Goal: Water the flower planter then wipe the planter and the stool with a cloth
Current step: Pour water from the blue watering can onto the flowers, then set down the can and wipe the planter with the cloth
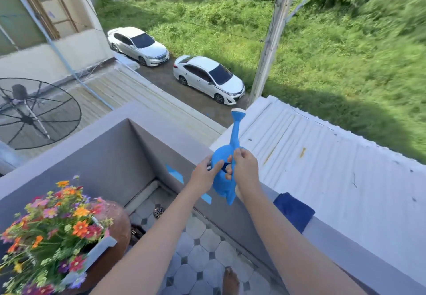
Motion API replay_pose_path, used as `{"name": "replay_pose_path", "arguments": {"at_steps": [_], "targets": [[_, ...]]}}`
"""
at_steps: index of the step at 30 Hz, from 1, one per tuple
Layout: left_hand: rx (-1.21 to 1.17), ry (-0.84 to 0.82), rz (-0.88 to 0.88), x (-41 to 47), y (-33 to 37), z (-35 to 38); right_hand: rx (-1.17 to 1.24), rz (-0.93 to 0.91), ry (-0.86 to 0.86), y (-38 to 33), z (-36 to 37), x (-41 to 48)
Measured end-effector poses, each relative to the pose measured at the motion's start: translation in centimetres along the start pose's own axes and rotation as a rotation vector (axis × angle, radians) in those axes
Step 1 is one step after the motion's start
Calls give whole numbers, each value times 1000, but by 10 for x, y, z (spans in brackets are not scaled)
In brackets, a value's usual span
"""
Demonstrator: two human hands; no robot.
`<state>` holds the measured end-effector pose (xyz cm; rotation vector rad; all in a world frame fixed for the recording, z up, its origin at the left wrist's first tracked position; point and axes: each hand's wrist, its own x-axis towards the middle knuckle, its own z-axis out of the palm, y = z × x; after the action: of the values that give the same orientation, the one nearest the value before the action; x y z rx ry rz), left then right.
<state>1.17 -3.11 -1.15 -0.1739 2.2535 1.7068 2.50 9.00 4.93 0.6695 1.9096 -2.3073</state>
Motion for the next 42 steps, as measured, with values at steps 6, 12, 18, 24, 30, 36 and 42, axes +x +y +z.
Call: {"name": "replay_pose_path", "arguments": {"at_steps": [6, 12, 18, 24, 30, 36, 42], "targets": [[78, -148, 27, 55, 5, 40, 322, 95, 126, 16, -35, 35], [68, -211, 43, 78, -14, 55, 508, 157, 150, 33, -51, 43], [50, -200, 1, 86, -27, 55, 559, 209, 60, 28, -64, 45], [185, -186, -31, 86, -22, 56, 416, 228, -32, 32, -78, 45], [313, -71, -27, 84, 12, 59, 147, 235, -64, 30, -100, 46], [300, 217, 427, 58, 85, 89, -108, 102, 163, 26, -166, 57], [235, -11, 561, 39, 100, 177, -534, 242, 359, 71, -258, 70]]}}
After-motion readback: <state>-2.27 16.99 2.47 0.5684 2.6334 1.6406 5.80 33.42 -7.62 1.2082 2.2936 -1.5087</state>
